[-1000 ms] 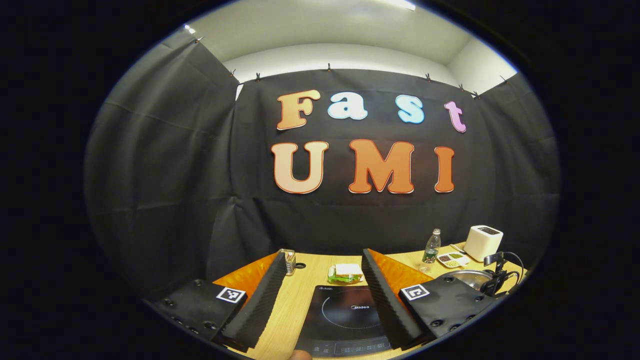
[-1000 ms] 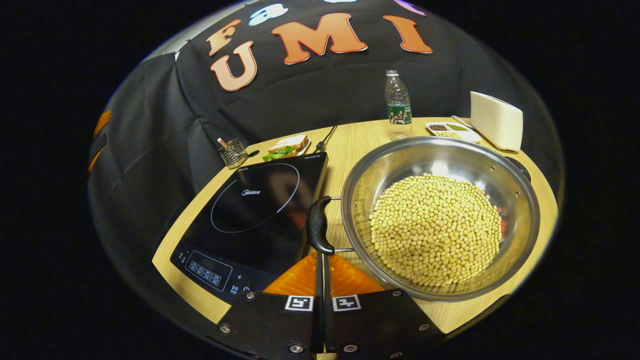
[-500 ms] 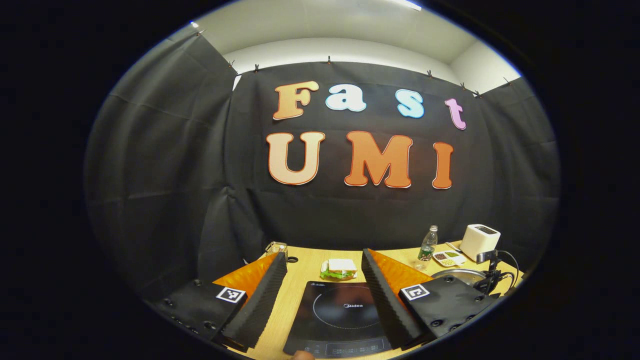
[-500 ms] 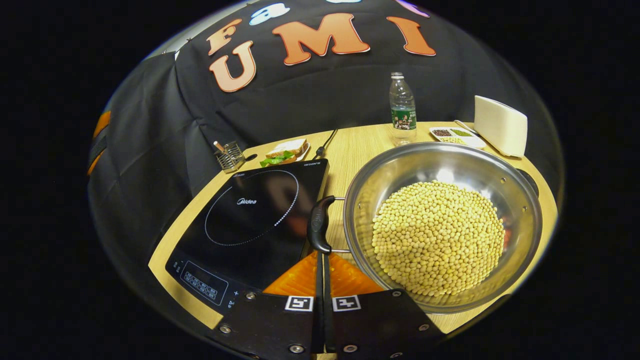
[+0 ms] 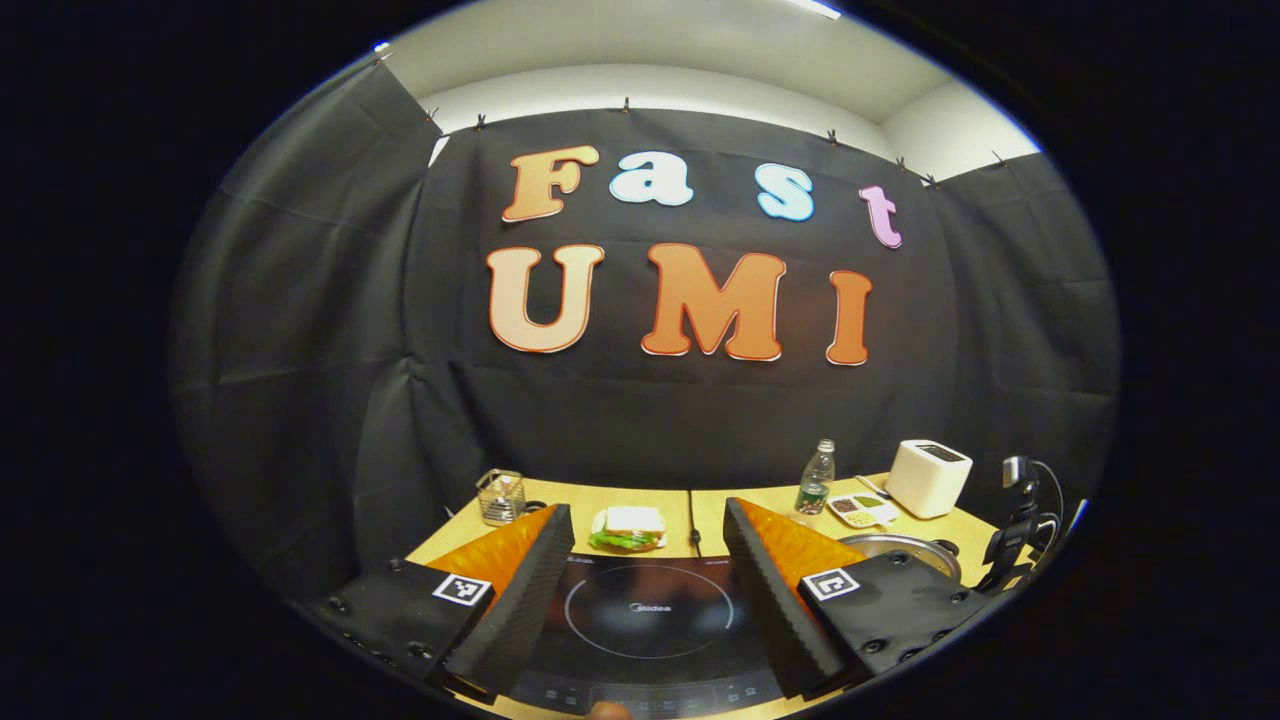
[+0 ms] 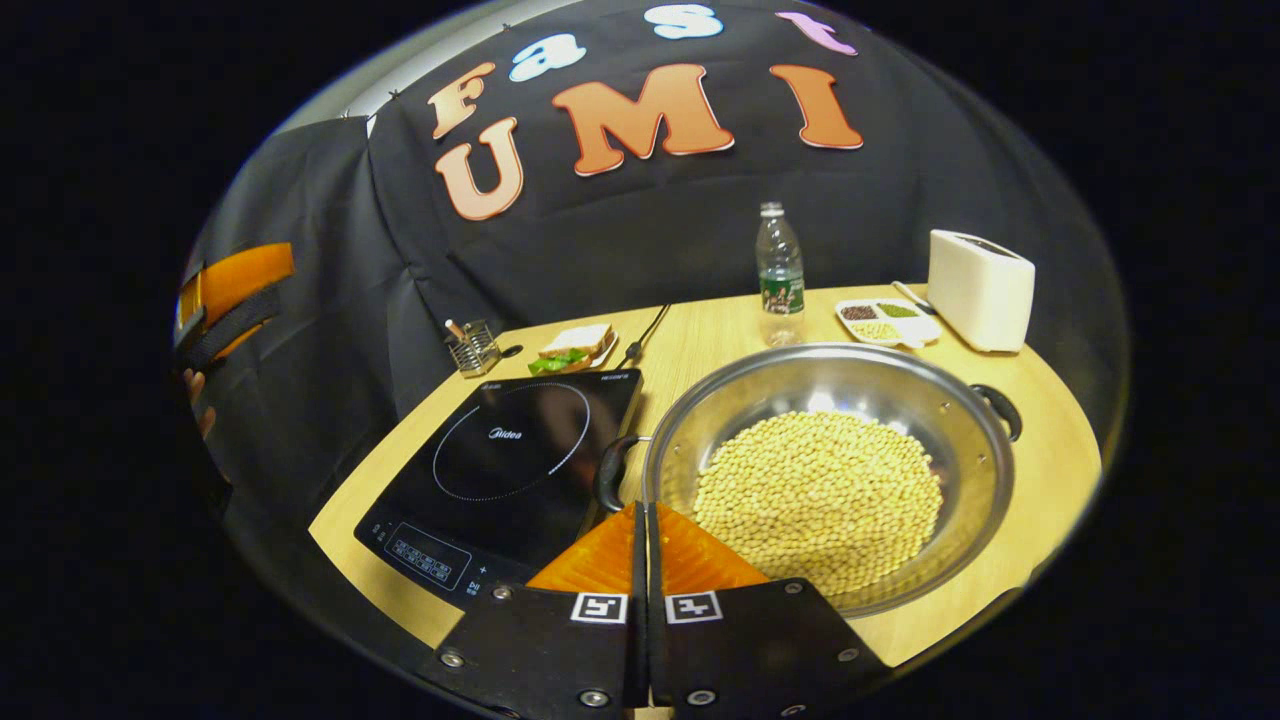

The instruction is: First push the handle of the pot to place it horizontally, then grasp the pot with both hands and set it on the induction cooktop.

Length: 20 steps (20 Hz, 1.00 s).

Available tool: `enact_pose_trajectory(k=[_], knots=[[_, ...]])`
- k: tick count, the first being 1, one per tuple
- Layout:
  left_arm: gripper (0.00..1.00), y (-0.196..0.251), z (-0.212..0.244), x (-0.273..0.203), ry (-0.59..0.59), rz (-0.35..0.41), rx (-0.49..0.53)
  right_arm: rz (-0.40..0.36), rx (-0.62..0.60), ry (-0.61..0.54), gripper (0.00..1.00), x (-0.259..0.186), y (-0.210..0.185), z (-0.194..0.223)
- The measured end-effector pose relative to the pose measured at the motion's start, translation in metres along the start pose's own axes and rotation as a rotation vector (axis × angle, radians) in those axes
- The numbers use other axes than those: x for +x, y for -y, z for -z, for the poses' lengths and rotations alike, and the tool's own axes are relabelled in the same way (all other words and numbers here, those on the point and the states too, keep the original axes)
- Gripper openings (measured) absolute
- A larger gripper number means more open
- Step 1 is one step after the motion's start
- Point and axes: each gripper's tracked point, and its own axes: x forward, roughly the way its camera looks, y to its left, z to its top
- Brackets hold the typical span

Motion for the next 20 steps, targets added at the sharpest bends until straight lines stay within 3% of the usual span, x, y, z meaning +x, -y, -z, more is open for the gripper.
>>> enact_pose_trajectory(k=[5, 8, 13, 15, 16, 19, 20], knots=[[1.0, 0.04, 0.017, 0.012, -0.041, 0.056, -0.024, 0.054, -0.004, 0.07, 0.0, -0.021, 0.045, -0.023], [0.94, 0.063, 0.03, 0.021, -0.069, 0.087, -0.043, 0.077, 0.016, 0.088, 0.0, -0.028, 0.073, -0.029], [0.99, 0.102, 0.058, 0.036, -0.128, 0.132, -0.05, 0.148, 0.043, 0.114, 0.04, -0.035, 0.124, -0.037], [0.99, 0.116, 0.077, 0.043, -0.165, 0.141, -0.04, 0.151, 0.065, 0.127, 0.13, -0.037, 0.137, -0.042], [0.99, 0.122, 0.087, 0.045, -0.186, 0.149, -0.035, 0.159, 0.067, 0.128, 0.3, -0.035, 0.145, -0.041], [0.99, 0.147, 0.116, 0.053, -0.252, 0.182, -0.028, 0.226, 0.056, 0.126, 0.51, -0.03, 0.176, -0.042], [1.0, 0.154, 0.127, 0.054, -0.273, 0.194, -0.029, 0.246, 0.051, 0.124, 0.63, -0.029, 0.186, -0.042]])
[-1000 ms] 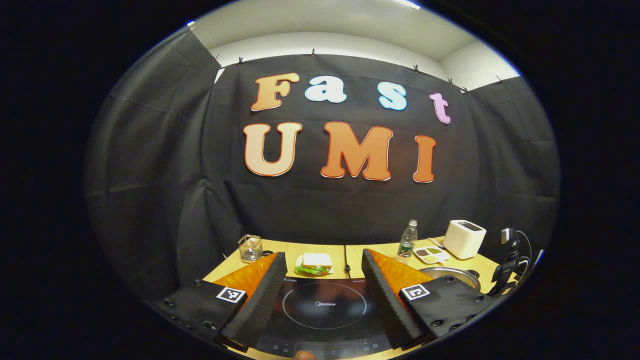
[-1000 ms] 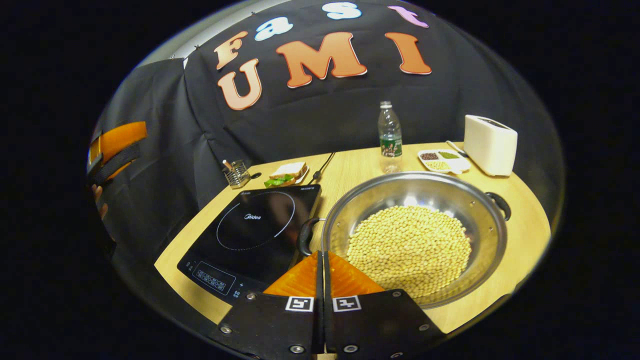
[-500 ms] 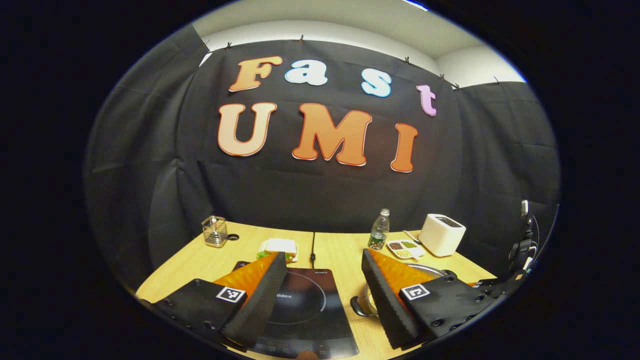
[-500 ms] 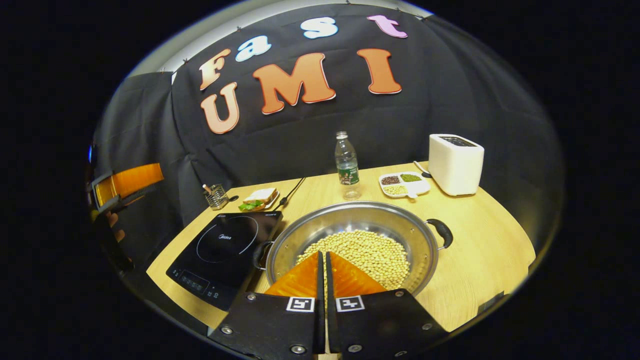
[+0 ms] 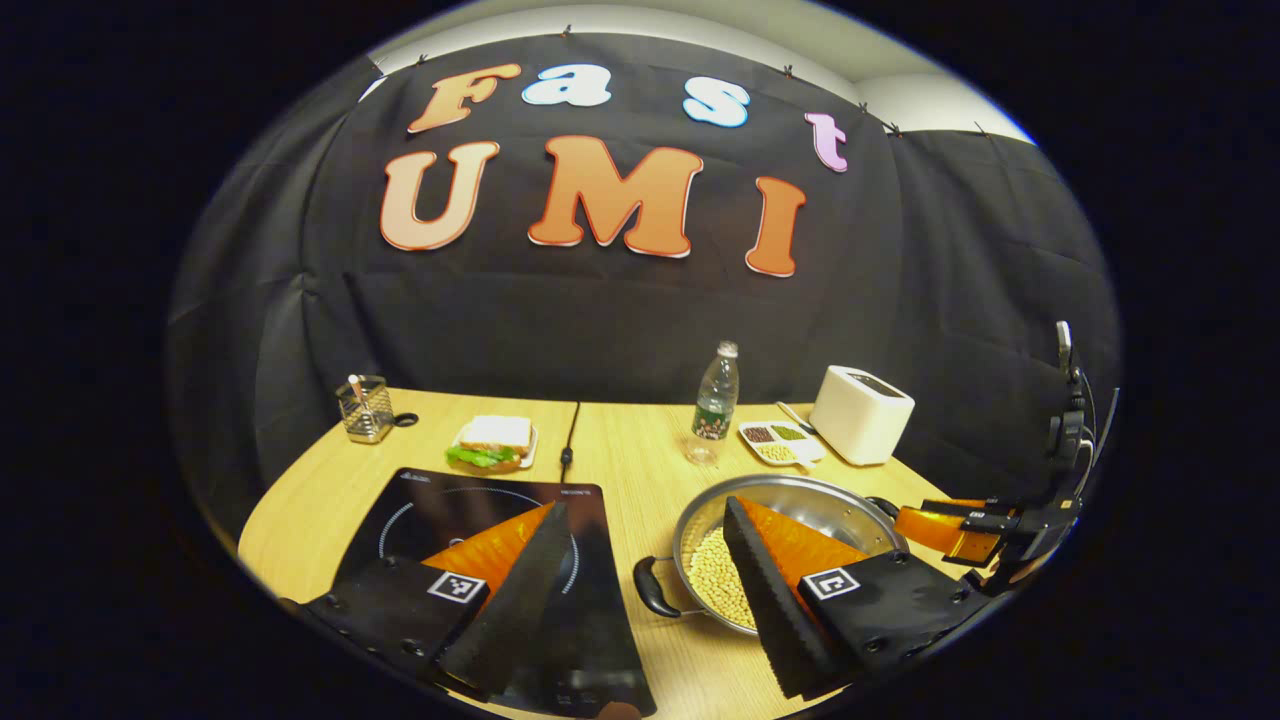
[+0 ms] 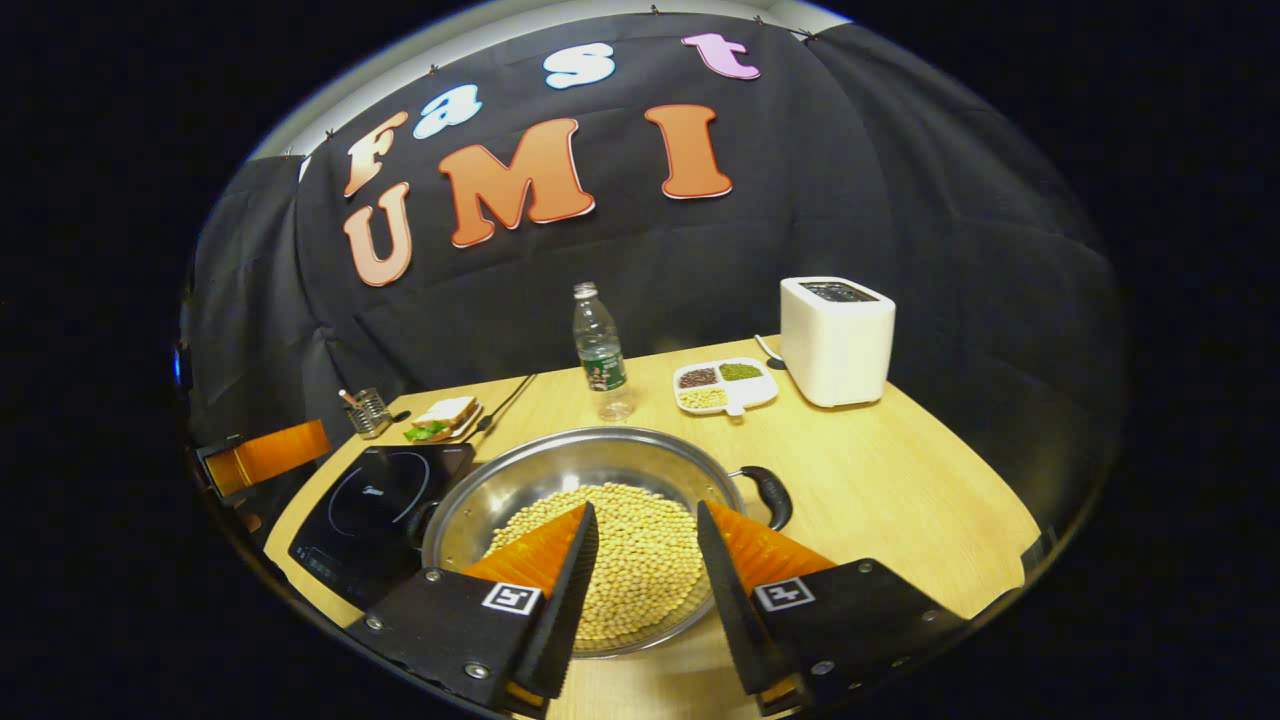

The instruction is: First push the handle of the pot to place it horizontally, then grasp the pot with both hands and set it on the induction cooktop.

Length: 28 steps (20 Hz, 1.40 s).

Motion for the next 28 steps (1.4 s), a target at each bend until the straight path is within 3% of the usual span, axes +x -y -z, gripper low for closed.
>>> enact_pose_trajectory(k=[2, 6, 14, 17, 19, 21, 25, 26, 27, 28], knots=[[1.0, 0.01, 0.017, 0.011, -0.044, 0.018, 0.001, 0.023, -0.008, -0.012, 0.77, 0.008, 0.013, 0.004], [1.0, 0.013, 0.046, 0.032, -0.125, 0.014, -0.008, 0.063, -0.005, -0.054, 0.91, 0.027, 0.036, 0.014], [1.0, 0.013, 0.083, 0.055, -0.239, 0.009, -0.034, 0.117, -0.015, -0.147, 0.94, 0.073, 0.058, 0.031], [1.0, 0.017, 0.09, 0.059, -0.268, 0.014, -0.022, 0.135, -0.016, -0.194, 0.88, 0.085, 0.066, 0.042], [1.0, 0.016, 0.092, 0.063, -0.279, 0.007, -0.011, 0.112, -0.009, -0.192, 0.65, 0.088, 0.066, 0.041], [0.98, 0.017, 0.096, 0.069, -0.291, 0.004, -0.01, 0.085, -0.006, -0.198, 0.59, 0.084, 0.065, 0.042], [0.99, 0.023, 0.113, 0.08, -0.35, 0.015, -0.024, 0.082, -0.002, -0.198, 0.54, 0.085, 0.067, 0.042], [0.98, 0.02, 0.119, 0.082, -0.367, -0.003, -0.016, 0.086, -0.002, -0.198, 0.58, 0.084, 0.068, 0.041], [0.96, 0.014, 0.122, 0.087, -0.384, -0.028, 0.0, 0.091, 0.001, -0.196, 0.54, 0.084, 0.07, 0.041], [0.83, 0.015, 0.12, 0.09, -0.373, -0.017, -0.013, 0.095, 0.011, -0.199, 0.54, 0.083, 0.071, 0.041]])
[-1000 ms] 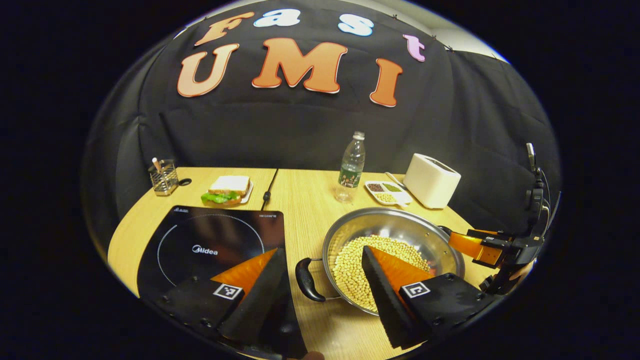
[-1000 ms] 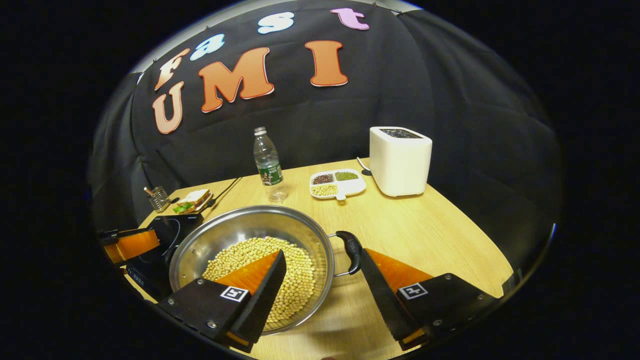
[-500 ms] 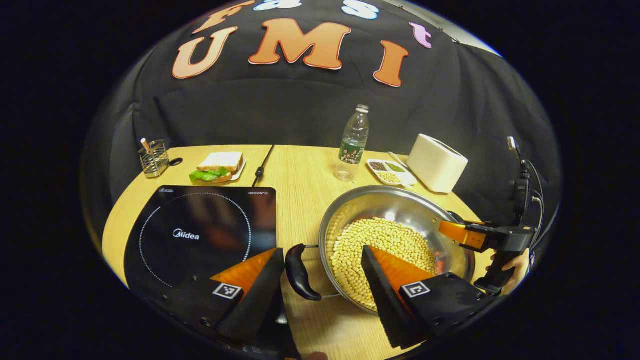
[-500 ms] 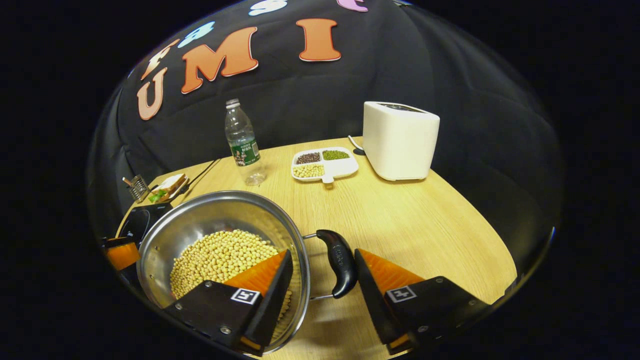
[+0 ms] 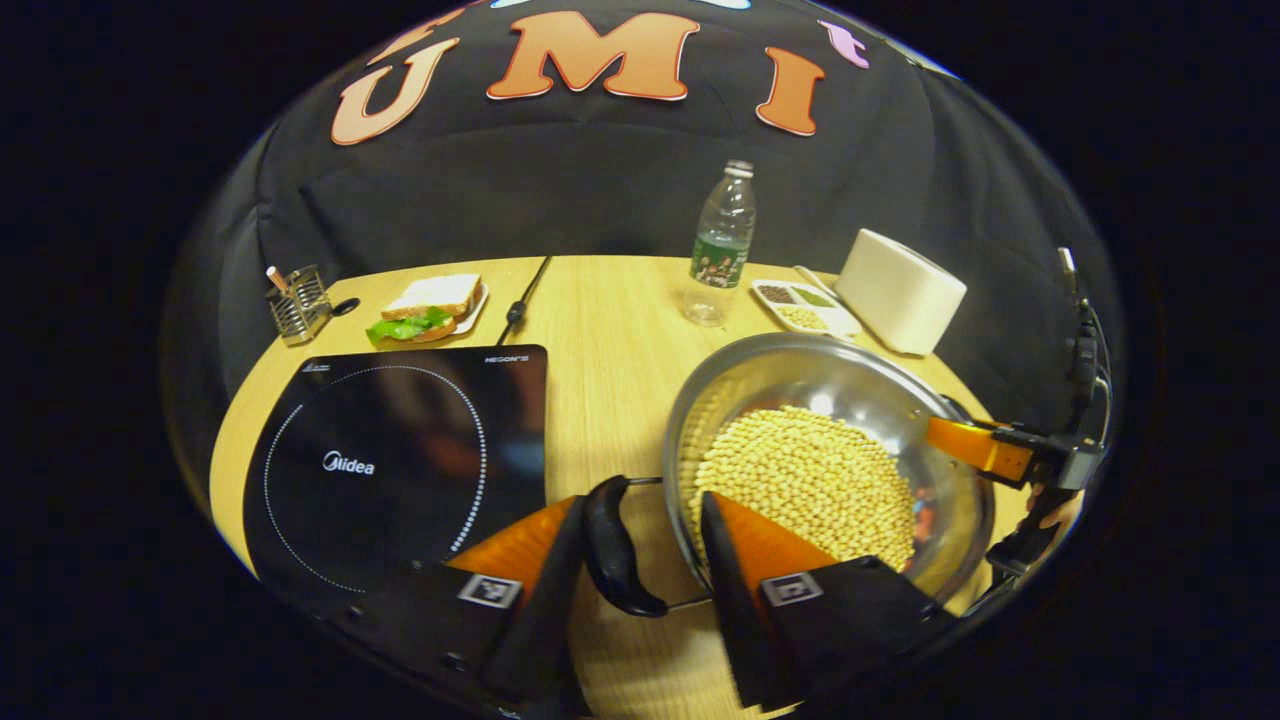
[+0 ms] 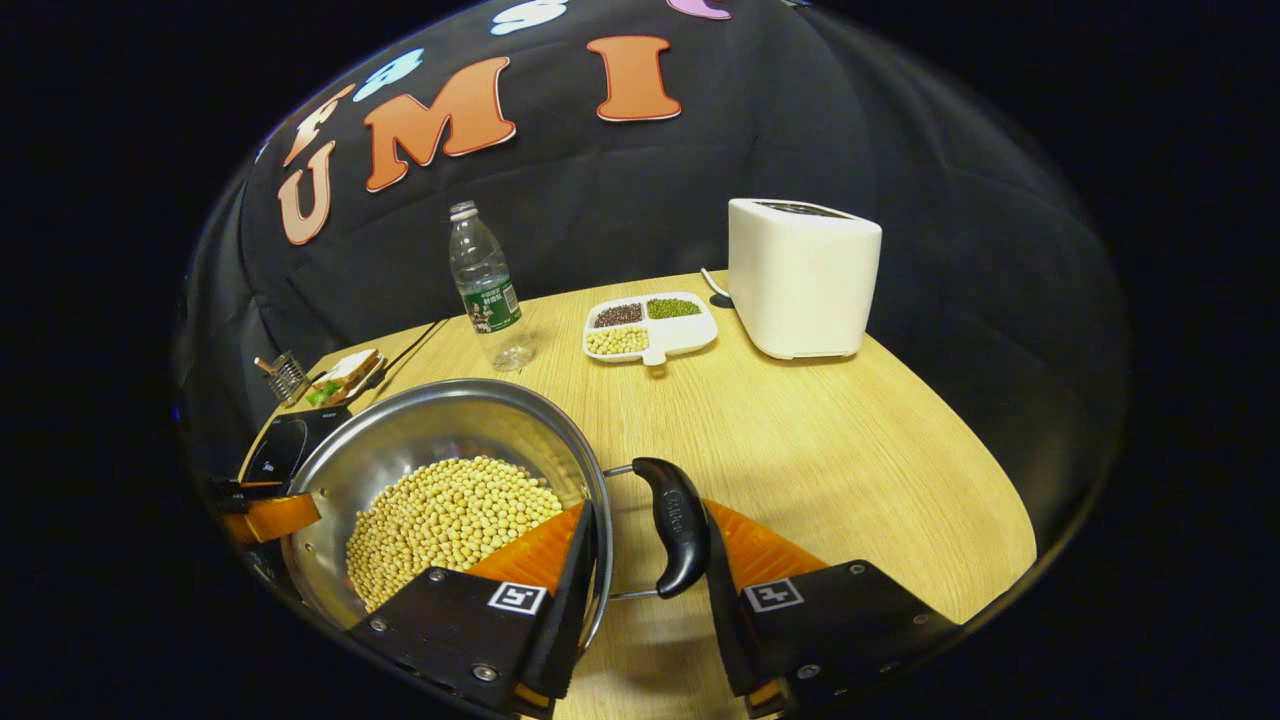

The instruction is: First push the handle of the pot to place it horizontally, then grasp the pot with both hands and set it on the induction cooktop.

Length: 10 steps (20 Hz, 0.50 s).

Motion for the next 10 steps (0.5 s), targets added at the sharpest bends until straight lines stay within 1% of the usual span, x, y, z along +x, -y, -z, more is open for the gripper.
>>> enact_pose_trajectory(k=[1, 2, 3, 4, 5, 8, 10], knots=[[0.7, 0.002, 0.0, 0.0, -0.008, 0.003, -0.011, 0.004, 0.01, 0.002, 0.58, 0.001, 0.002, -0.001], [0.63, 0.002, 0.0, 0.001, 0.004, 0.012, -0.02, 0.012, 0.015, 0.004, 0.58, 0.0, 0.005, 0.0], [0.63, 0.002, -0.002, 0.002, 0.004, 0.013, -0.03, 0.019, 0.023, 0.005, 0.58, -0.003, 0.006, -0.002], [0.59, 0.001, -0.005, 0.003, 0.012, 0.014, -0.046, 0.023, 0.035, 0.006, 0.54, -0.004, 0.005, 0.0], [0.55, 0.002, -0.002, 0.004, -0.002, 0.021, -0.054, 0.026, 0.057, 0.006, 0.53, -0.004, 0.004, -0.001], [0.54, 0.0, -0.003, 0.001, -0.011, 0.025, -0.056, 0.024, 0.091, 0.019, 0.52, -0.011, 0.0, -0.007], [0.54, -0.003, -0.005, -0.003, -0.016, 0.034, -0.081, 0.023, 0.094, 0.026, 0.52, -0.017, -0.004, -0.011]])
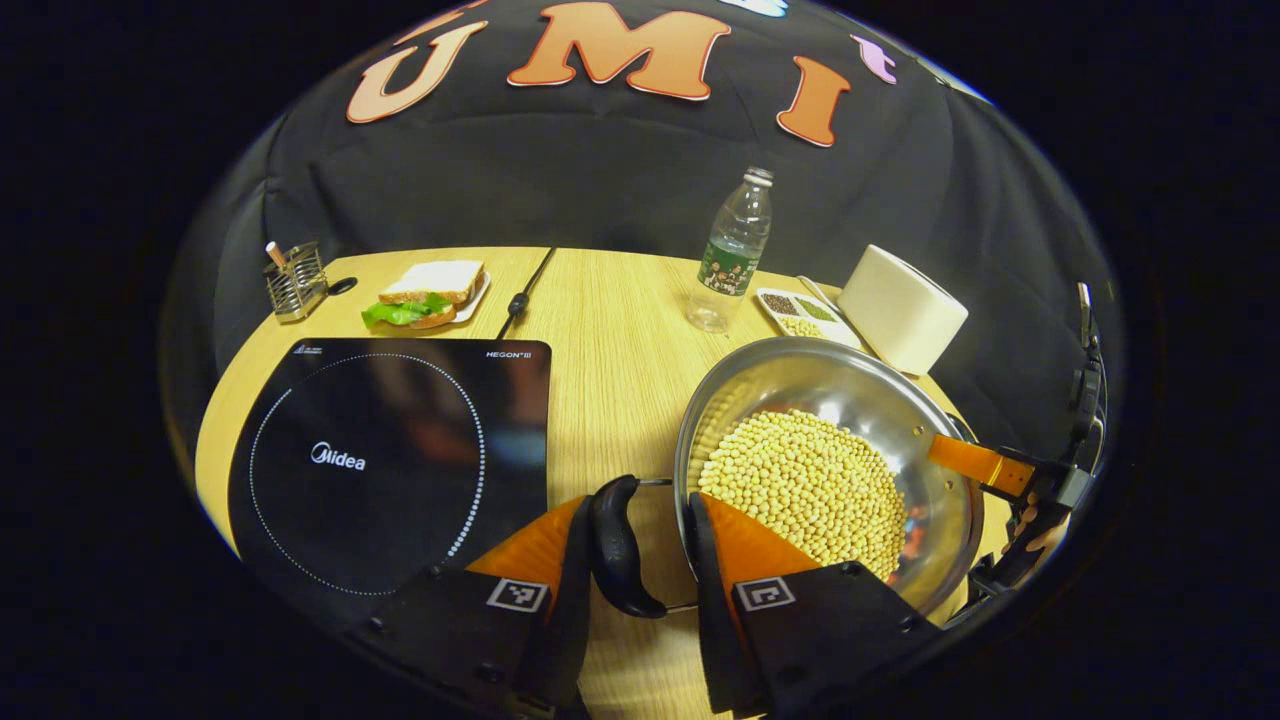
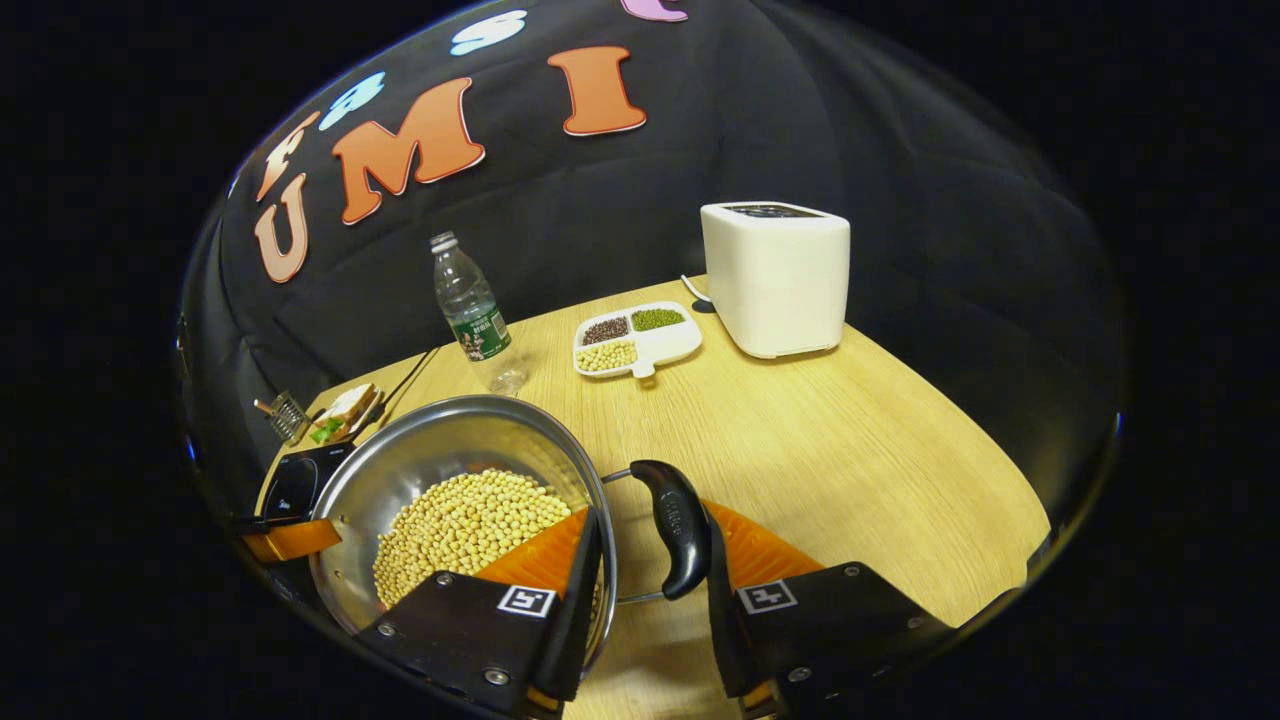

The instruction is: First push the handle of the pot to place it horizontally, then grasp the pot with both hands and set it on the induction cooktop.

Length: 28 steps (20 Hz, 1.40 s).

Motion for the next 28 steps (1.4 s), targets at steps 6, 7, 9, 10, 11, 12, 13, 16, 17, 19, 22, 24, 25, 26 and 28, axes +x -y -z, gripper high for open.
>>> enact_pose_trajectory(k=[6, 7, 9, 10, 11, 12, 13, 16, 17, 19, 22, 24, 25, 26, 28], knots=[[0.53, -0.018, -0.023, -0.03, 0.038, -0.007, -0.025, -0.03, 0.005, 0.024, 0.52, -0.021, -0.03, -0.016], [0.54, -0.023, -0.026, -0.036, 0.039, -0.008, -0.034, -0.038, 0.003, 0.029, 0.52, -0.024, -0.037, -0.02], [0.53, -0.037, -0.035, -0.048, 0.052, -0.018, -0.037, -0.055, 0.001, 0.038, 0.52, -0.029, -0.056, -0.026], [0.54, -0.041, -0.038, -0.054, 0.057, -0.027, -0.037, -0.065, -0.003, 0.039, 0.52, -0.033, -0.064, -0.028], [0.54, -0.048, -0.041, -0.061, 0.059, -0.035, -0.035, -0.072, -0.003, 0.04, 0.52, -0.036, -0.074, -0.03], [0.54, -0.056, -0.044, -0.066, 0.062, -0.043, -0.037, -0.08, -0.006, 0.04, 0.52, -0.039, -0.082, -0.031], [0.55, -0.065, -0.049, -0.073, 0.066, -0.052, -0.04, -0.088, -0.008, 0.043, 0.52, -0.041, -0.092, -0.033], [0.55, -0.094, -0.058, -0.092, 0.083, -0.076, -0.047, -0.116, -0.015, 0.04, 0.52, -0.047, -0.125, -0.033], [0.55, -0.104, -0.06, -0.097, 0.084, -0.084, -0.052, -0.124, -0.019, 0.038, 0.52, -0.048, -0.137, -0.033], [0.54, -0.128, -0.061, -0.108, 0.08, -0.101, -0.066, -0.14, -0.03, 0.036, 0.52, -0.049, -0.161, -0.032], [0.54, -0.164, -0.061, -0.12, 0.082, -0.134, -0.085, -0.175, -0.044, 0.023, 0.52, -0.05, -0.197, -0.024], [0.54, -0.189, -0.059, -0.127, 0.078, -0.155, -0.099, -0.198, -0.05, 0.003, 0.52, -0.047, -0.222, -0.017], [0.54, -0.201, -0.058, -0.13, 0.074, -0.165, -0.108, -0.206, -0.057, -0.003, 0.52, -0.046, -0.235, -0.012], [0.54, -0.209, -0.058, -0.135, 0.072, -0.174, -0.112, -0.214, -0.064, -0.01, 0.52, -0.046, -0.246, -0.009], [0.54, -0.23, -0.061, -0.143, 0.072, -0.188, -0.113, -0.228, -0.074, -0.02, 0.52, -0.042, -0.271, -0.002]])
